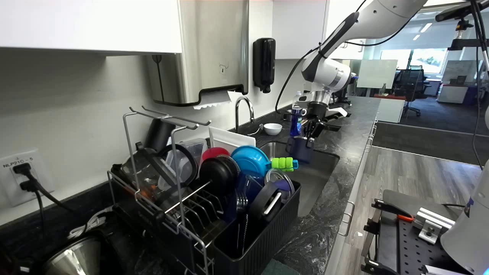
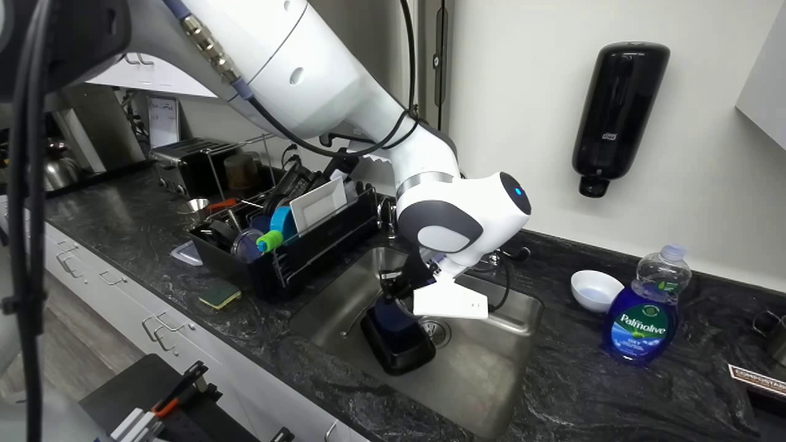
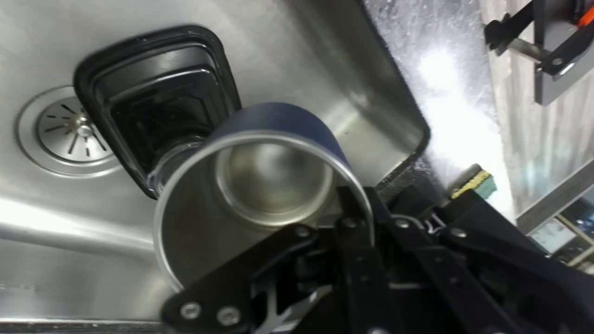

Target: Pick up the blue cup from the sink and hang it on the dish rack.

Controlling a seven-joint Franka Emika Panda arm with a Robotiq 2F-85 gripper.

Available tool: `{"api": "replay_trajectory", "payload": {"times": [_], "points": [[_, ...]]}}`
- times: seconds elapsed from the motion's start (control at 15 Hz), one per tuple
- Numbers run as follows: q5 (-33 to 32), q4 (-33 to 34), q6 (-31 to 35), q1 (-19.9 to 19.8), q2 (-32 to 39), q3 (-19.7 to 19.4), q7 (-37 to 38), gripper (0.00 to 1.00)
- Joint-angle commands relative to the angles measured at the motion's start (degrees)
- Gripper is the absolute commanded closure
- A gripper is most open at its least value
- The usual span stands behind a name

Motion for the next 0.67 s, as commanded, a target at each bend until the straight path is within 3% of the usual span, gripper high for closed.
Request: {"api": "replay_trajectory", "payload": {"times": [0.0,0.27,0.6], "points": [[2.08,2.71,-9.46,2.33,0.34,-3.71,-7.96,0.98],[2.1,4.77,-16.34,4.85,0.6,-6.25,-12.37,0.98],[2.43,5.23,-19.93,8.41,-0.54,-8.55,-16.03,0.98]]}}
